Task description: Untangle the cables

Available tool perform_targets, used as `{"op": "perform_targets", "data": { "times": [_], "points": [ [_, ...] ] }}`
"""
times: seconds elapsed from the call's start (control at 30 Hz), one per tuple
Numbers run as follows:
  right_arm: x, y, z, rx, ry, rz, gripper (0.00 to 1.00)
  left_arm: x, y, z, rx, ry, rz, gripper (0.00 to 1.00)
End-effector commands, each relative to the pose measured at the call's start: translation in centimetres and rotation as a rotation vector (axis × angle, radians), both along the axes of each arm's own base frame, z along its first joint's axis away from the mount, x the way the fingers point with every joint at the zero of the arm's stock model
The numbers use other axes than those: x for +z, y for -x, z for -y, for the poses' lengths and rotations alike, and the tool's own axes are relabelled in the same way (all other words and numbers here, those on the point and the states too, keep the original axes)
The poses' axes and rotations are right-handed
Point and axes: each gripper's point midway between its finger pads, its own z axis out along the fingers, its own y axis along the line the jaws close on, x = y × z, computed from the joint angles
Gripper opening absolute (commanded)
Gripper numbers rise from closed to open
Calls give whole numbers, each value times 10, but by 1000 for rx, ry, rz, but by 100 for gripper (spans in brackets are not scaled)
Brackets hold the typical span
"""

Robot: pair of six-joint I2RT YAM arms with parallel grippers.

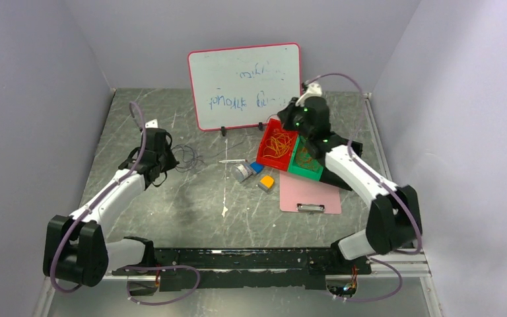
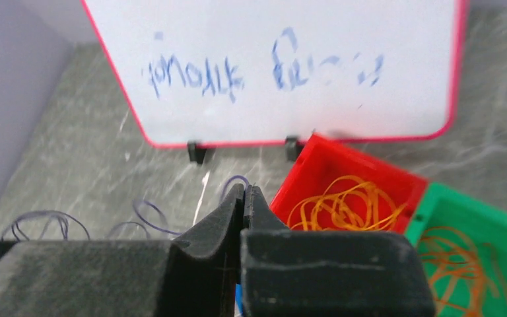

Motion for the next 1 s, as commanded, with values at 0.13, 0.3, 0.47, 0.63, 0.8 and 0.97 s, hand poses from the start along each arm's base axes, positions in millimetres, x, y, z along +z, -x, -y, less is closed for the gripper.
{"op": "perform_targets", "data": {
  "times": [0.13,0.3,0.47,0.63,0.8,0.97],
  "points": [
    [70,8,80,-237,35,160,0,5,-17,-10,54,74,-1,7],
    [101,19,110,-324,57,232,0,-7,-19,-12,59,107,-27,7],
    [118,28,133,-404,96,268,0,-20,-19,-19,82,125,-61,7],
    [136,39,158,-497,131,300,0,-32,-20,-20,90,158,-90,10],
    [162,54,182,-584,155,356,0,-46,-16,-22,111,164,-115,21],
    [199,75,199,-644,154,440,0,-63,-12,-23,127,170,-145,18]
  ]
}}
